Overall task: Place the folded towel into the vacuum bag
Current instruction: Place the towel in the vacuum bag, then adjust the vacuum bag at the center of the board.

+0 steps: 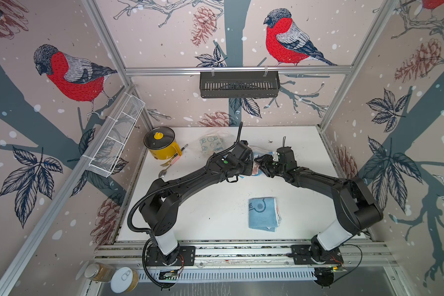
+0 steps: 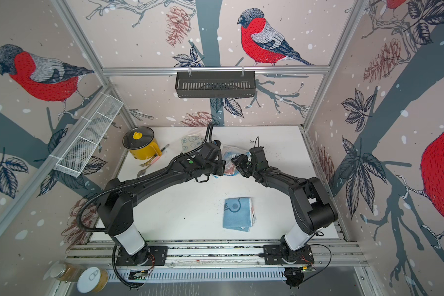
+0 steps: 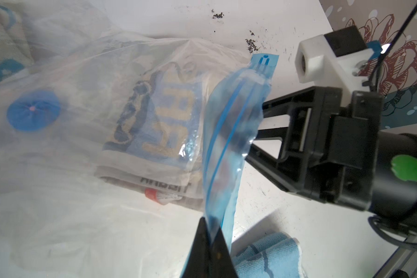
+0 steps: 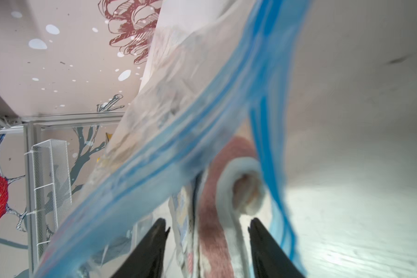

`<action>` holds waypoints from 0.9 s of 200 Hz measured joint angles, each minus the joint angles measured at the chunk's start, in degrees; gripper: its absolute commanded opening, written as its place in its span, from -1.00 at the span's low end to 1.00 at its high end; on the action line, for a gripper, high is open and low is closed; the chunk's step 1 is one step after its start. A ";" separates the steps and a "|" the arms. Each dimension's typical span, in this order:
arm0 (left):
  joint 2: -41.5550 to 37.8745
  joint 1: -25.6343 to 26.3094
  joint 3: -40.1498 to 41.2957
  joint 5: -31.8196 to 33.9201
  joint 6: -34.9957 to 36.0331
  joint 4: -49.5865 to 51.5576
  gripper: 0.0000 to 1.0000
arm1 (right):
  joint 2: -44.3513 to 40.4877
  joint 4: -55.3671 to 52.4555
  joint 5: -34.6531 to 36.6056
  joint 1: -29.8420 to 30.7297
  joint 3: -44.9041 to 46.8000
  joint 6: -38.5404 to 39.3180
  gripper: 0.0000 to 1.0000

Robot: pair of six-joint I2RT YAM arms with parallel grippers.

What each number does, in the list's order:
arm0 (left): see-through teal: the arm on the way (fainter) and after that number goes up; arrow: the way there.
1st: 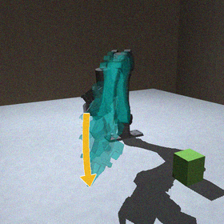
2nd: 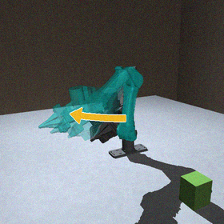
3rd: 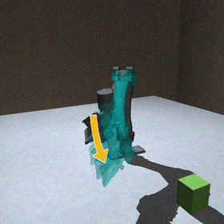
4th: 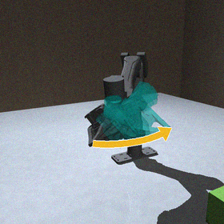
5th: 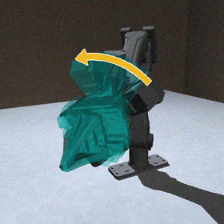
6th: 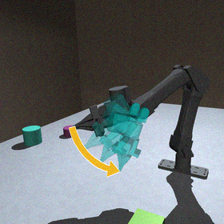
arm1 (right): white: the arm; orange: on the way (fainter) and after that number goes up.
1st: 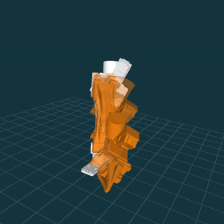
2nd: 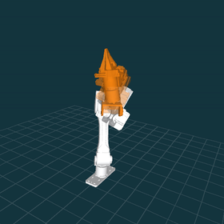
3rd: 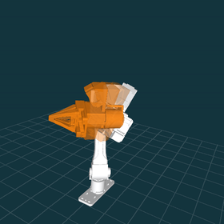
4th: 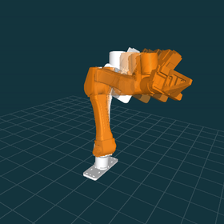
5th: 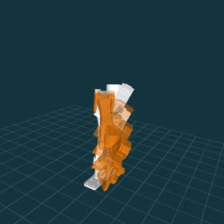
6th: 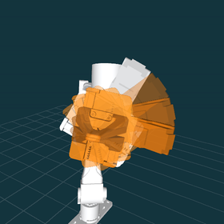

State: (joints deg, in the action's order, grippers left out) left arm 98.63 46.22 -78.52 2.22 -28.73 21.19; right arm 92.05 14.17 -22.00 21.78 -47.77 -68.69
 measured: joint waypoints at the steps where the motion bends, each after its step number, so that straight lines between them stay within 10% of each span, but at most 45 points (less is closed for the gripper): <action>1: -0.02 0.00 0.02 0.00 0.00 0.00 -1.00 | -0.17 -0.13 0.09 -0.13 0.09 0.07 0.33; 122: -1.14 -0.37 -2.82 2.29 0.24 1.46 -1.00 | -7.34 -6.40 2.29 -1.55 5.84 8.92 0.15; 180: -1.84 -0.37 -3.37 2.54 0.68 2.34 -1.00 | 0.28 -5.51 0.52 -0.31 -0.31 11.89 -0.28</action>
State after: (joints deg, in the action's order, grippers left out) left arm 96.79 45.84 -81.89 4.75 -28.05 23.53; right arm 92.33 8.67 -21.47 21.47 -48.07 -56.80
